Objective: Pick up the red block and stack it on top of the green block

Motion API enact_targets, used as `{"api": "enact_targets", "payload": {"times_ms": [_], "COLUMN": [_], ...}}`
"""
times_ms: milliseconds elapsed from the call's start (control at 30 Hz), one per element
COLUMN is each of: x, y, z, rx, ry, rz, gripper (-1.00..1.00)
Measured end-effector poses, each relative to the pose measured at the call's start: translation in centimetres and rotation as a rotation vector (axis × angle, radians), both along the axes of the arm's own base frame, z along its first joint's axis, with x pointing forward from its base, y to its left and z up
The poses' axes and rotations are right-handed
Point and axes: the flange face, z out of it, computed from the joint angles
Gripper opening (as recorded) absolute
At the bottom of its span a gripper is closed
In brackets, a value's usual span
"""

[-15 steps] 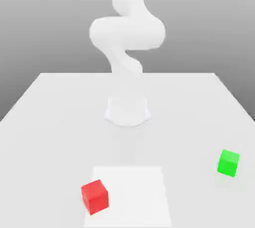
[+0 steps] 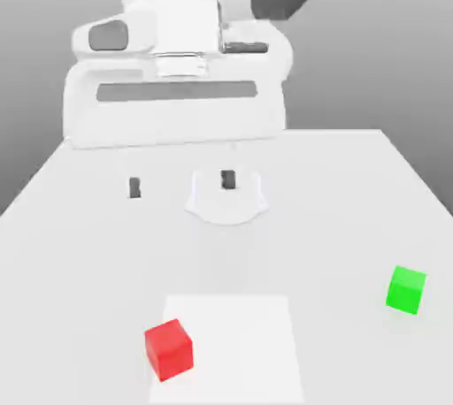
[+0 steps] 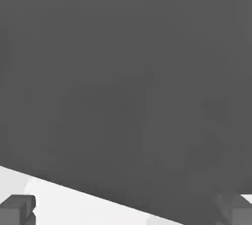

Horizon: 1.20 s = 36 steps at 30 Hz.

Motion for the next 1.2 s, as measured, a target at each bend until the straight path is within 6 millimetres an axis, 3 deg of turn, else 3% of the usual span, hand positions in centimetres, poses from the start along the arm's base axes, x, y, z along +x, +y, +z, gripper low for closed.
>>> {"api": "enact_targets", "payload": {"times_ms": [233,433,467,700,867,933,1033,1200], "x": [-2.8,-3.6,-3.7,-3.7,-3.7,-3.5,-3.8,-8.1], "y": [-2.2,-2.6,-2.6,-2.6,-2.5,1.0,8.7,23.1], "z": [-13.4,-21.2,-22.0,-22.0,-16.8,-15.8,-15.0,-13.7], "rx": [-0.053,-0.063,-0.062,-0.062,-0.061,-0.064,-0.076,-0.116], "ry": [0.210,0.249,0.250,0.252,0.251,0.249,0.243,0.228], "rz": [0.137,0.167,0.167,0.168,0.169,0.254,0.441,0.811], "gripper": [0.00,0.00,-1.00,-1.00,-1.00,-1.00,-1.00,-1.00]}}
